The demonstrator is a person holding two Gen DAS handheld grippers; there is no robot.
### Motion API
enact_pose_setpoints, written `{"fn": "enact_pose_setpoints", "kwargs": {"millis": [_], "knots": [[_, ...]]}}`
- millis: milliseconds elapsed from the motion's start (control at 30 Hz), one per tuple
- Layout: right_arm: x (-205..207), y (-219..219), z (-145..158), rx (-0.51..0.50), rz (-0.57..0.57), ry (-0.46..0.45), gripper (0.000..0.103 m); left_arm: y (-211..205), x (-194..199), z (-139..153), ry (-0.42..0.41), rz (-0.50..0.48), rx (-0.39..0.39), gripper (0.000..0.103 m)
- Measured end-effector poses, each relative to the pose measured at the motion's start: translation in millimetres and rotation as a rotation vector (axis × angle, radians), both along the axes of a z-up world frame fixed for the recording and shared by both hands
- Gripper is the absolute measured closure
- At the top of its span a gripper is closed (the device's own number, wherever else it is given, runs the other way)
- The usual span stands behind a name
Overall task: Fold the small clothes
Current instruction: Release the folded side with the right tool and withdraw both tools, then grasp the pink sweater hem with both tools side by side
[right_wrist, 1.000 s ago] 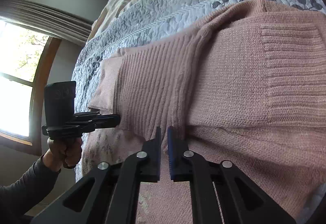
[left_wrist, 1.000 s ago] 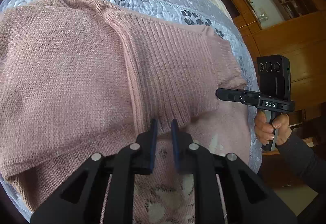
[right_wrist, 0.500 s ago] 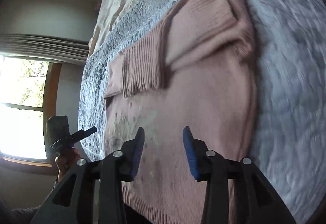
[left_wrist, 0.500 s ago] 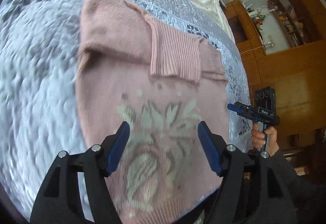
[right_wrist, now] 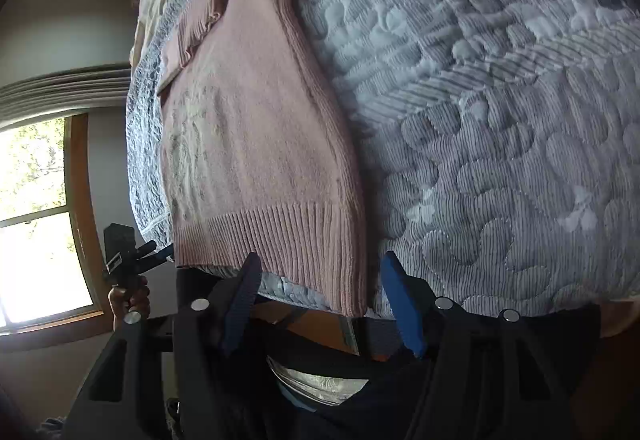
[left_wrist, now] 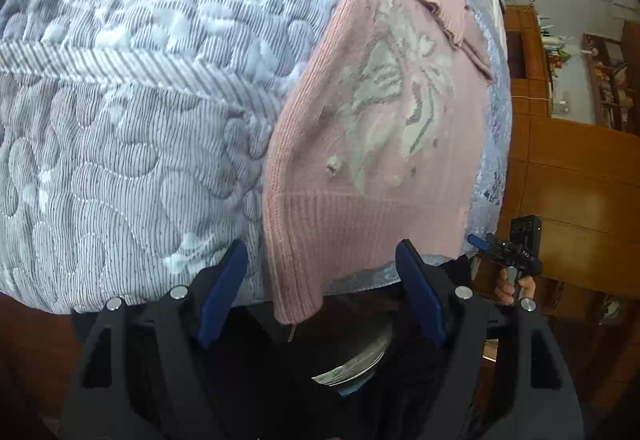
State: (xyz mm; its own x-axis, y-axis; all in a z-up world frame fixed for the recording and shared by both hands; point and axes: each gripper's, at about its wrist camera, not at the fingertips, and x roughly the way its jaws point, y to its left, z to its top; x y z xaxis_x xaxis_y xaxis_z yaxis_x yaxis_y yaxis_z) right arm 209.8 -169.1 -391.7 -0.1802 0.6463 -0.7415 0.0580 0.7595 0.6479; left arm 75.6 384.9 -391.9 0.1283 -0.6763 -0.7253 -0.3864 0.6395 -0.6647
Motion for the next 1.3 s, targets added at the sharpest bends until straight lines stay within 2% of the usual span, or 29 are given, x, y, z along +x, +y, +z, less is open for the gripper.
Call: {"fn": "enact_pose_setpoints", "kwargs": {"millis": [267,400,433,467,533,633,733,867,900,967,1100,1167,1200,1233,1300], "knots": [[-19.9,7.7,-28.2,-0.03,-0.019,0.053,0.043,-7.3,-11.4,-14.1,0.03,0.009,-0.036,0.029],[-26.5,8.9,-34.9,-0.008,-0.045,0.066,0.043,-14.7,-13.6,-16.8,0.027,0.001,-0.027,0.03],[-27.5,7.7,-35.5,-0.005,-0.051,0.064,0.043,-14.3,-14.4,-19.1,0.032,0.011,-0.027,0.04],[-29.5,7.5,-37.0,-0.002,-0.056,0.066,0.044,-14.7,-14.1,-22.2,0.04,0.021,-0.032,0.06],[-32.2,9.6,-39.0,-0.002,-0.056,0.064,0.054,-18.5,-14.9,-32.2,0.072,0.023,-0.078,0.093],[-36.5,10.1,-37.8,0.0,-0.049,0.063,0.067,-23.2,-20.5,-33.3,0.07,0.006,-0.057,0.094],[-43.0,5.4,-33.4,0.012,-0.046,0.051,0.075,-15.4,-28.1,-28.0,0.041,0.077,-0.084,0.095],[-42.2,-3.5,-27.4,-0.019,-0.067,-0.009,0.072,-10.2,-34.3,-20.2,-0.003,0.118,-0.087,0.095],[-40.8,-8.7,-27.9,-0.025,-0.089,-0.007,0.062,-9.8,-34.5,-20.0,-0.004,0.116,-0.079,0.095],[-37.6,-11.6,-31.9,0.005,-0.117,0.028,0.061,-7.9,-35.1,-22.8,-0.002,0.118,-0.067,0.095],[-36.6,-7.1,-40.0,0.001,-0.091,0.055,0.062,-5.5,-36.6,-28.4,0.007,0.121,-0.077,0.095],[-36.7,-2.6,-39.7,0.016,-0.08,0.062,0.073,-4.4,-38.5,-27.2,0.004,0.136,-0.083,0.096],[-36.9,0.0,-35.6,0.02,-0.072,0.054,0.088,-3.2,-40.8,-23.8,-0.004,0.147,-0.087,0.096],[-37.6,2.1,-31.2,0.03,-0.067,0.043,0.093,-1.7,-43.5,-19.3,-0.017,0.157,-0.093,0.096],[-38.9,2.0,-19.2,0.058,-0.073,0.023,0.093,0.8,-48.9,-5.4,-0.054,0.179,-0.108,0.096]]}}
